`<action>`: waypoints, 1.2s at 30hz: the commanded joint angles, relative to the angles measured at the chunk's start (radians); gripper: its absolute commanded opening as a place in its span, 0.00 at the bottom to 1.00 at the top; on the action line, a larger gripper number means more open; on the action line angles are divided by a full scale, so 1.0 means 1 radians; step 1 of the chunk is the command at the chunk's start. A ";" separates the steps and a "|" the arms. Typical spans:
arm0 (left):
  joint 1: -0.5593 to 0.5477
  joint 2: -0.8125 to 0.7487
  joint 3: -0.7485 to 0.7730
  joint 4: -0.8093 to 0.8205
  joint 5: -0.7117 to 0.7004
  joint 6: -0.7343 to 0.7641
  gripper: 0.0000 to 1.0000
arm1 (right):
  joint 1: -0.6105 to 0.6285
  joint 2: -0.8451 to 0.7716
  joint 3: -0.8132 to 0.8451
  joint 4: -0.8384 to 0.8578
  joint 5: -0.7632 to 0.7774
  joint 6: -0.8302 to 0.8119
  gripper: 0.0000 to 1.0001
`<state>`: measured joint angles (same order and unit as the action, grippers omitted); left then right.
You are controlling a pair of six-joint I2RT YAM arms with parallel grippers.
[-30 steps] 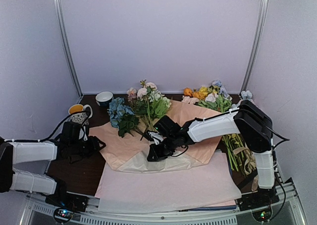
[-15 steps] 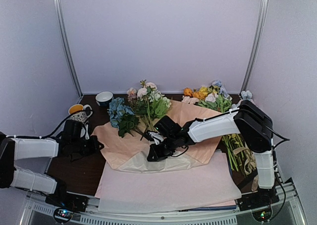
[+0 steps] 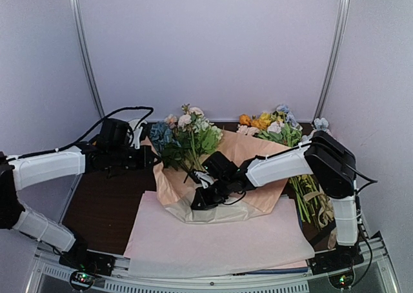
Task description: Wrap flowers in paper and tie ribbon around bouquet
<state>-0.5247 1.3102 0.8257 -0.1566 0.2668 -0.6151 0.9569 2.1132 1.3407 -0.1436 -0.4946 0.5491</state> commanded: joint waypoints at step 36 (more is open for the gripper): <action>-0.096 0.674 0.654 -0.209 0.132 0.177 0.00 | -0.005 -0.311 -0.219 -0.007 0.194 -0.056 0.22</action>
<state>-0.6147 2.0781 1.5318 -0.3523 0.4564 -0.4393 0.9569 1.7313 1.1275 -0.0898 -0.2798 0.4999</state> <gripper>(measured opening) 0.014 0.219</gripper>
